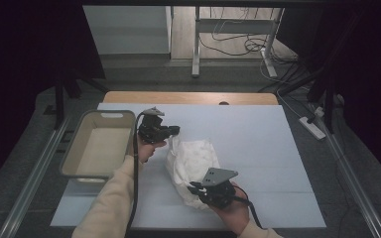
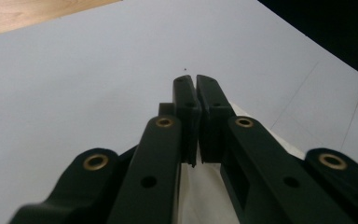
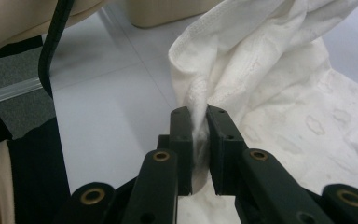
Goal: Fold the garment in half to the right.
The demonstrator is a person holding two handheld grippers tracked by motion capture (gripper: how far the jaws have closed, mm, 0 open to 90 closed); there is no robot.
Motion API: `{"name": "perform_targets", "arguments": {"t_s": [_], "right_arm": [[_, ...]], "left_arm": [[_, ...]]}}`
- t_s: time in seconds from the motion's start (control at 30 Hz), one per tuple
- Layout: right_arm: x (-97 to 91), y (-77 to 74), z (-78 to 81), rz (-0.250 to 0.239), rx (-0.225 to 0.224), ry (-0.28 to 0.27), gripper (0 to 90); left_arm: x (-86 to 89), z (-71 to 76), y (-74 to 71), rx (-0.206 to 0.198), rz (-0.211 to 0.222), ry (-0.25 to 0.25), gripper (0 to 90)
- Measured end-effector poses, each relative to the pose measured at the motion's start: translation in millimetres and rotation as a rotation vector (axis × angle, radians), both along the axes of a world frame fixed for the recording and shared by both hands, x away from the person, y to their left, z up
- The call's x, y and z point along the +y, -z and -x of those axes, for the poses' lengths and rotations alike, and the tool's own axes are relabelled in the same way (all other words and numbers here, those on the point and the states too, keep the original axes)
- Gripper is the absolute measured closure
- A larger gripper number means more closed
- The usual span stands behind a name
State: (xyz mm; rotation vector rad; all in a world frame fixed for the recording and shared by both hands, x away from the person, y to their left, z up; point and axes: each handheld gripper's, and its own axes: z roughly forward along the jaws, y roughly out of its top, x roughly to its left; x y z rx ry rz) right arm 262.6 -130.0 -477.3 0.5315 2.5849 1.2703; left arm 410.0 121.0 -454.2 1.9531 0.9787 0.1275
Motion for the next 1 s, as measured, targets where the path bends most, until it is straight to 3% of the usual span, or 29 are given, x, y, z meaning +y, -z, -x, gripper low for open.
{"name": "perform_targets", "arguments": {"t_s": [1.0], "right_arm": [[-26.7, 10.0, 2.3, 0.025, 0.021, 0.076, 80.5]], "left_arm": [[-42.3, -17.5, 13.5, 0.003, -0.020, 0.070, 86.4]]}}
